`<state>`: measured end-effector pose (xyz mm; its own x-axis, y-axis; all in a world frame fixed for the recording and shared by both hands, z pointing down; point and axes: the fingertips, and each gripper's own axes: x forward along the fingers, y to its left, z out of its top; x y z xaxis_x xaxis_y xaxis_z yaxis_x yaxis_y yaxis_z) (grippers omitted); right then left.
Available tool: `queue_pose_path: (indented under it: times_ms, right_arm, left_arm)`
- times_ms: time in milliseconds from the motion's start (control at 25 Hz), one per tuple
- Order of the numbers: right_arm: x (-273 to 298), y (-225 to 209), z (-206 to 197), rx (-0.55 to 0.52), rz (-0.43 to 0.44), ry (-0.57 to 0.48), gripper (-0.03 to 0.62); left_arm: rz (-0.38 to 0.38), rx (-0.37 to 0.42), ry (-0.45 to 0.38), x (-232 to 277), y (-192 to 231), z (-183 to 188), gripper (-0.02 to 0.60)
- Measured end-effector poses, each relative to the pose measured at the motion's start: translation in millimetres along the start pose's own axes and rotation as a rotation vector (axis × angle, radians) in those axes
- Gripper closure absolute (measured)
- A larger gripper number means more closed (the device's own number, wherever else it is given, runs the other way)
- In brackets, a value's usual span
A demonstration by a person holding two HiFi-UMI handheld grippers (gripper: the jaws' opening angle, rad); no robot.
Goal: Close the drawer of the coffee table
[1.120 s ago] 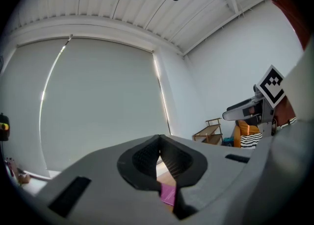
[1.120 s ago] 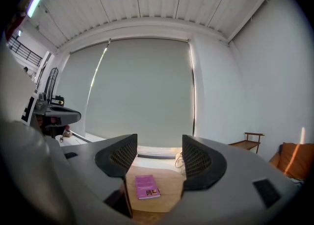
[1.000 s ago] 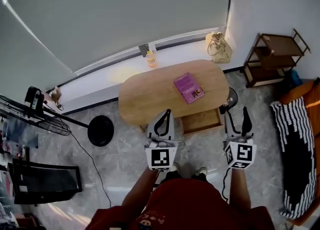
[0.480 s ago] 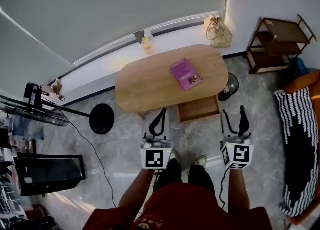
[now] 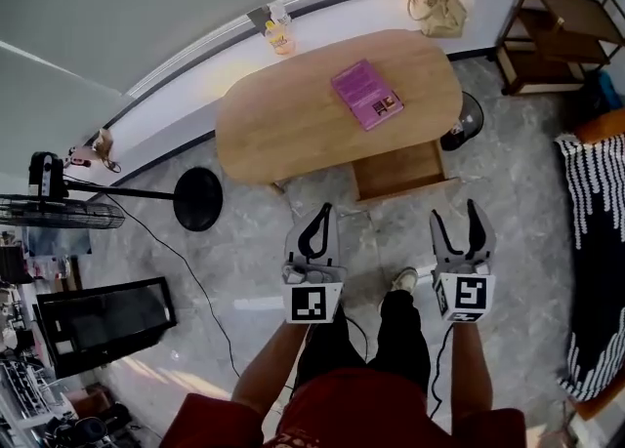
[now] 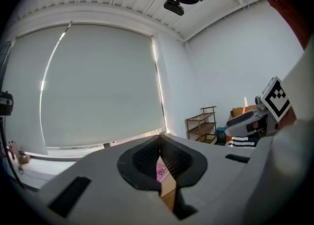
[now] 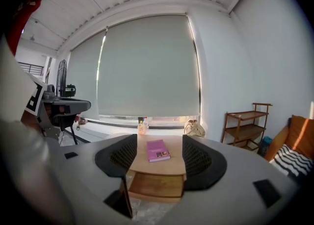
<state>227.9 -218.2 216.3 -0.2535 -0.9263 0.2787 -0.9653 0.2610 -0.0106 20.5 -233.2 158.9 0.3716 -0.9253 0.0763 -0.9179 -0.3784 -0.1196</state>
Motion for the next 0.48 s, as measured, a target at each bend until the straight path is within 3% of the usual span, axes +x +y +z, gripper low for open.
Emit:
queue_pose_path:
  times_ms: [320,480]
  right_arm:
    - [47,35,-115,0.026,-0.040,0.104,0.319]
    - [90,48,-190,0.051,-0.038,0.115,0.319]
  left_arm:
    - [-0.047,-0.046,0.081,6,30,-131,0.574]
    - [-0.051,-0.011,0.113,24,48,-218,0.574]
